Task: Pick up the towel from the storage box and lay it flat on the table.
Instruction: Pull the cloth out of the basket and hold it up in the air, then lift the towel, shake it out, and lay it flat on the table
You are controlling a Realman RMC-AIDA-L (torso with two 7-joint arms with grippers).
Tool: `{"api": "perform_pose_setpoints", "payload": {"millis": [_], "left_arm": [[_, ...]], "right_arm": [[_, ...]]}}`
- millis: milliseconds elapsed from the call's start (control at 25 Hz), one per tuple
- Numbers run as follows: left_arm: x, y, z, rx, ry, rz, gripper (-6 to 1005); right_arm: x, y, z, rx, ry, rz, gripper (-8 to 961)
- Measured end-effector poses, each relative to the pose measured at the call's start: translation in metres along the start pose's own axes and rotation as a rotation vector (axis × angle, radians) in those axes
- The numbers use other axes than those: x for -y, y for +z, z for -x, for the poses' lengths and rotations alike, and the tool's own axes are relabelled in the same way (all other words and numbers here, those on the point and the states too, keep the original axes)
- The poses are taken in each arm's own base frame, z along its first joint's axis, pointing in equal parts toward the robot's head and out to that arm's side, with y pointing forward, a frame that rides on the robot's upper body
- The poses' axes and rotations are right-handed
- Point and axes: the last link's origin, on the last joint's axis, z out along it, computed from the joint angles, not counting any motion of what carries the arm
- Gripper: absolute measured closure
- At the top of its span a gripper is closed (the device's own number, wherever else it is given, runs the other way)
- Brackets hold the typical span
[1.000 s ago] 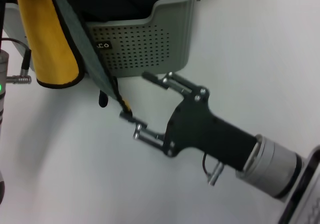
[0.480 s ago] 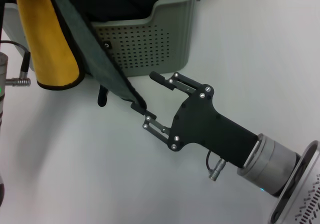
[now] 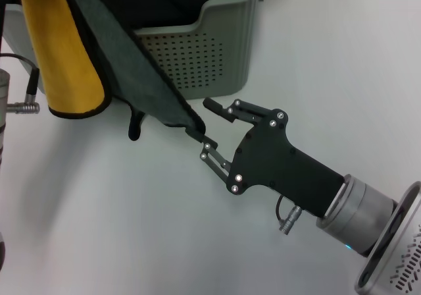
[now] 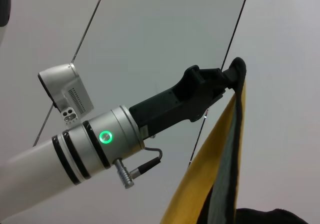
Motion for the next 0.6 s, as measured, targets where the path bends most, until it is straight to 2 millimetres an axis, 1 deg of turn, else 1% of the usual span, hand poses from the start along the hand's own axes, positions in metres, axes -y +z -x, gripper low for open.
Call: {"api": "perform_pose_setpoints", "payload": {"millis": [160, 440, 600], "left_arm": [[0.0002, 0.0001, -0.0002, -0.001, 0.004, 0.000, 918], [0.0007, -0.0019, -0.0010, 0.000, 0.008, -0.006, 915], [0.0015, -0.0079, -0.0030, 0.006, 0.010, -0.020, 913]], "right_arm": [[-0.0011, -0.0008, 0.0008, 0.001, 0.003, -0.004, 622], [0.0012, -0.0017, 0.0005, -0.004, 0.009, -0.023, 760], [0.0039, -0.0027, 0.0002, -0.006, 0.018, -0.041, 832]]}}
